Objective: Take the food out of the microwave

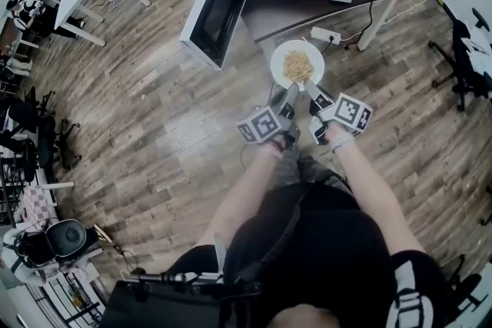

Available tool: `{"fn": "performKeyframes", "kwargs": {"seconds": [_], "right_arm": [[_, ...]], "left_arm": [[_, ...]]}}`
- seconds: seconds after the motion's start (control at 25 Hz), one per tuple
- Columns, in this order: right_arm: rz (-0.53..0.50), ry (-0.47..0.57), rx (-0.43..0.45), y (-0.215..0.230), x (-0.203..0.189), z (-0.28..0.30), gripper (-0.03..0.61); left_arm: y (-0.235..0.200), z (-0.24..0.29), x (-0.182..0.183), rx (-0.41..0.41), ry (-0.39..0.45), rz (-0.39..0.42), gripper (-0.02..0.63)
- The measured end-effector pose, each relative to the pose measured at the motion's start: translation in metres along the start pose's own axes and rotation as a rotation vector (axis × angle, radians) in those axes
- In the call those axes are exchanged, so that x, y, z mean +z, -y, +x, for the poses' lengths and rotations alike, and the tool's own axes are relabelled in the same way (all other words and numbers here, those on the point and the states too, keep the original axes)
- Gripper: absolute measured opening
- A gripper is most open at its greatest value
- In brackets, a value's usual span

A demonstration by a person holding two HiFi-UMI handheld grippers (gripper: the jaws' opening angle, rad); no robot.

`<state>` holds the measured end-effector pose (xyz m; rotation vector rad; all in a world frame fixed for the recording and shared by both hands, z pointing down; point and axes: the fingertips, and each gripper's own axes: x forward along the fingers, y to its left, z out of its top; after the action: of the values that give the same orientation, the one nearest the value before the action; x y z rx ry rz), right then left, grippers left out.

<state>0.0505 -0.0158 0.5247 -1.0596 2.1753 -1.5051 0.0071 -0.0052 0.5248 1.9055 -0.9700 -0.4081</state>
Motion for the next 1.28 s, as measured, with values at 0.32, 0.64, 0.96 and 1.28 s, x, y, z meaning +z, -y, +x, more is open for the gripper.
{"fn": "performKeyframes", "kwargs": {"seconds": [0.32,0.64,0.96,1.28], "right_arm": [[0.013,-0.012,-0.002,0.002,-0.008,-0.007,0.051],[0.015,-0.01,0.004,0.001,-0.005,-0.005,0.049],[0.043,-0.01,0.02,0.004,-0.006,-0.007,0.046],[0.05,-0.002,0.012,0.009,-0.003,-0.011,0.041]], "left_arm": [[0.001,-0.008,-0.007,0.003,-0.012,0.005,0.077],[0.001,-0.007,-0.004,0.014,0.006,-0.004,0.075],[0.001,-0.005,-0.009,0.015,0.004,-0.001,0.072],[0.003,-0.005,-0.01,0.02,0.005,0.0,0.067]]}}
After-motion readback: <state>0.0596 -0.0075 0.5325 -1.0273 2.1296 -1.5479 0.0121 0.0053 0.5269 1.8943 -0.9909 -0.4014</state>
